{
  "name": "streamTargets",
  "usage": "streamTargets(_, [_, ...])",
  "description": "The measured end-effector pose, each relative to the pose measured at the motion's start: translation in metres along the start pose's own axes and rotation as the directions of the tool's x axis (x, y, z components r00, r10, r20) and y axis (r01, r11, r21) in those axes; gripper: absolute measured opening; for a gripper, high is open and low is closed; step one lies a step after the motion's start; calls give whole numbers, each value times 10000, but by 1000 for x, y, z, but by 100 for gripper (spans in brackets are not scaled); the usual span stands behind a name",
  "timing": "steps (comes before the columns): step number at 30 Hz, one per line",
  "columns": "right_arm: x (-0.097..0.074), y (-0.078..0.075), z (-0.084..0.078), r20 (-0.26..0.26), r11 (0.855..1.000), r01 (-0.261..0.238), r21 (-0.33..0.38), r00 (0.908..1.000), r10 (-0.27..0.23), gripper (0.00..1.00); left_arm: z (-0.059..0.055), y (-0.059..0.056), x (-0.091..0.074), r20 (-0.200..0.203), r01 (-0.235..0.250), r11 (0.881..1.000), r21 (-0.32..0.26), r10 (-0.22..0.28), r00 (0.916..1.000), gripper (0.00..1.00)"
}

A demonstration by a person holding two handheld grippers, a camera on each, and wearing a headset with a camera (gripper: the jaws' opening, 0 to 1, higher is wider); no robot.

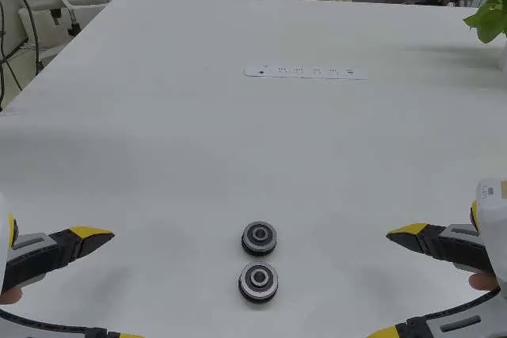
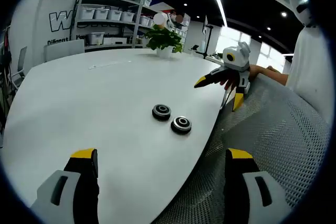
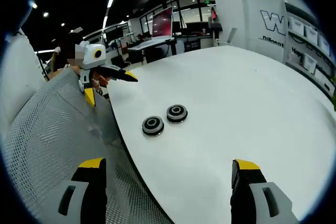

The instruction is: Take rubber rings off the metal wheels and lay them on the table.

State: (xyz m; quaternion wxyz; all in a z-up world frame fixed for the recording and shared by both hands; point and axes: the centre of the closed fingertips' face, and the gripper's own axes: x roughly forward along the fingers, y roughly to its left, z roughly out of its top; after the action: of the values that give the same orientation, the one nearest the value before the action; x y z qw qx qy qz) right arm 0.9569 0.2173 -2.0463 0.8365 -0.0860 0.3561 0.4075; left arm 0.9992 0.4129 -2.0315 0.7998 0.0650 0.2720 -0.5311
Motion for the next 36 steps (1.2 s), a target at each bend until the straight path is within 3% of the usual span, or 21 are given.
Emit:
streamTargets(9, [1, 0, -1, 0, 9999, -34, 127, 10000, 34, 99, 0, -5, 1, -3, 223, 9998, -5, -223, 9998, 99])
streamTargets(19, [3, 1, -9, -455, 9999, -98, -97, 9989, 93, 99, 2, -9, 3, 51, 463, 9989, -92, -463, 9989, 98])
streamTargets(36, [3, 2, -10, -475, 9998, -211, -56, 9987, 208, 99, -1, -9, 4, -110, 445, 9989, -137, -447, 9989, 98])
